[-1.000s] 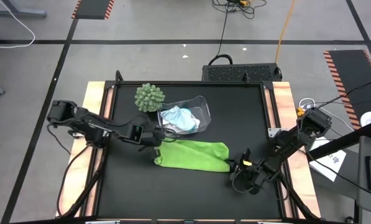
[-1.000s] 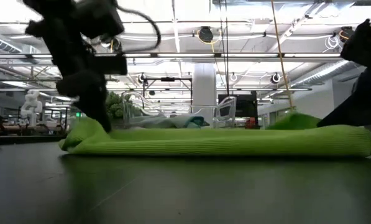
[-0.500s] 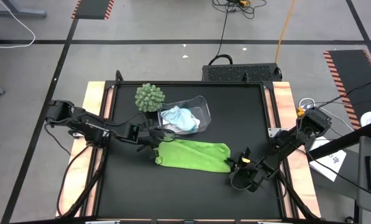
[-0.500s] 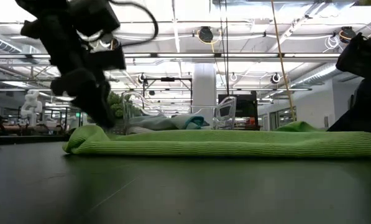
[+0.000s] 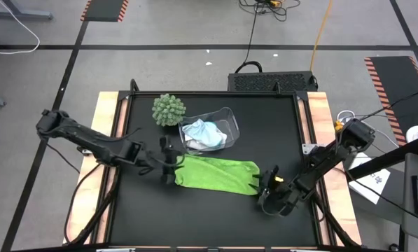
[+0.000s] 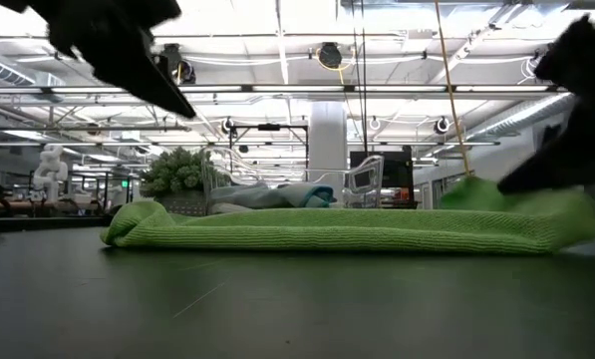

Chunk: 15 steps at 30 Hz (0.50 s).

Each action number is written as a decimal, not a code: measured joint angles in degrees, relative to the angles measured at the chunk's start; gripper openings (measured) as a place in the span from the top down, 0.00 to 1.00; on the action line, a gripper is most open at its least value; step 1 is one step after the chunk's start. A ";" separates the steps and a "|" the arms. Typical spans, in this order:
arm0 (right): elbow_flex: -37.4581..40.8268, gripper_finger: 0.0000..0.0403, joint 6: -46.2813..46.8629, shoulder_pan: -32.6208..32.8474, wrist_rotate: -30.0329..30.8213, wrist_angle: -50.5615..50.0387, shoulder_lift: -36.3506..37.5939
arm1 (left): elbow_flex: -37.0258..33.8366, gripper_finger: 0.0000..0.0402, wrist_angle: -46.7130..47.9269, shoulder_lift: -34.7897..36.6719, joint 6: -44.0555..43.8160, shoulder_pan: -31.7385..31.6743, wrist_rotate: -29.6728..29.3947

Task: Fold microfiber towels
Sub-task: Fold the green towel

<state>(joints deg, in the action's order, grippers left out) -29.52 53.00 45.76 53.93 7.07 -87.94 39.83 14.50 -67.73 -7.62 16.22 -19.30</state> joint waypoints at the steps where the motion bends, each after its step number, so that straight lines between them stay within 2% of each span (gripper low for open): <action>1: -0.02 0.55 -2.17 0.00 0.10 1.00 0.66 | 0.00 0.46 -0.99 0.56 -0.15 1.09 0.07; 6: -0.05 0.54 -9.61 0.00 0.17 2.29 4.97 | 0.01 0.46 -2.17 2.30 -2.67 6.21 0.05; 13: -0.02 0.54 -18.42 -0.28 0.38 3.48 9.63 | -0.21 0.46 -2.15 0.76 -7.77 12.63 -0.33; 15: -0.02 0.54 -20.90 -1.10 -1.85 5.13 9.56 | -1.18 0.46 -3.58 0.01 -8.50 14.94 -0.37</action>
<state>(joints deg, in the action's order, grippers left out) -29.54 32.09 44.66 52.08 12.20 -78.38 38.65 10.93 -67.72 -16.12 31.16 -19.67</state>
